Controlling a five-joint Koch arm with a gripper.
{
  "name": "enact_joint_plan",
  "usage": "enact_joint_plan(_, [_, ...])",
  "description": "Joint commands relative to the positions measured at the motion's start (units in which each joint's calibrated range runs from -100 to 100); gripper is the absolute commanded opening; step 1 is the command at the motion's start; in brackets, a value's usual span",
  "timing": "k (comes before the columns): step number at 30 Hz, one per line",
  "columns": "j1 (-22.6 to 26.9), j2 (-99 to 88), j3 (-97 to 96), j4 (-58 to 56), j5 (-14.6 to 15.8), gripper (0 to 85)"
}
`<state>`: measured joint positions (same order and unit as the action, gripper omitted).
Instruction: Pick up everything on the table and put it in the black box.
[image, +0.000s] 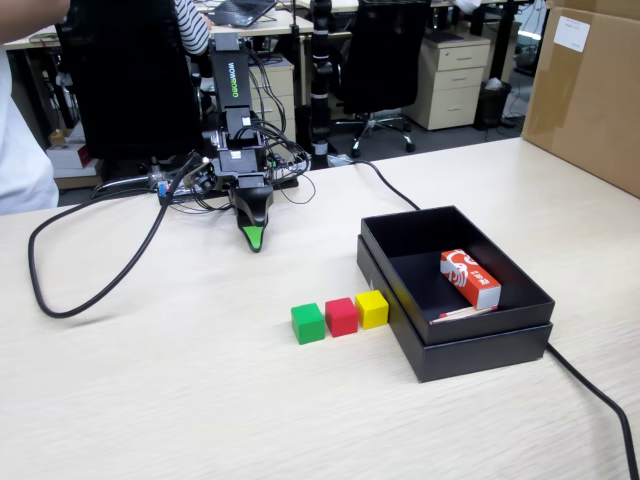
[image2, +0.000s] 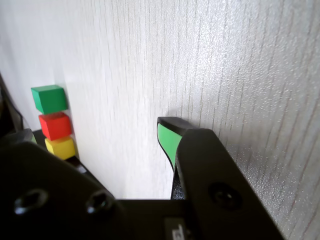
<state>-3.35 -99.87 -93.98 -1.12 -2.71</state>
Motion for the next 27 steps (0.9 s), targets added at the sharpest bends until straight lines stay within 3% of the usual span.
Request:
enact_joint_plan(1, [-0.3, 0.6, 0.0, -4.4, -0.3, 47.7])
enact_joint_plan(15, [-0.4, 1.4, 1.0, -4.4, -0.3, 47.7])
enact_joint_plan(27, [2.2, 8.2, 33.4, -32.3, 3.3, 47.6])
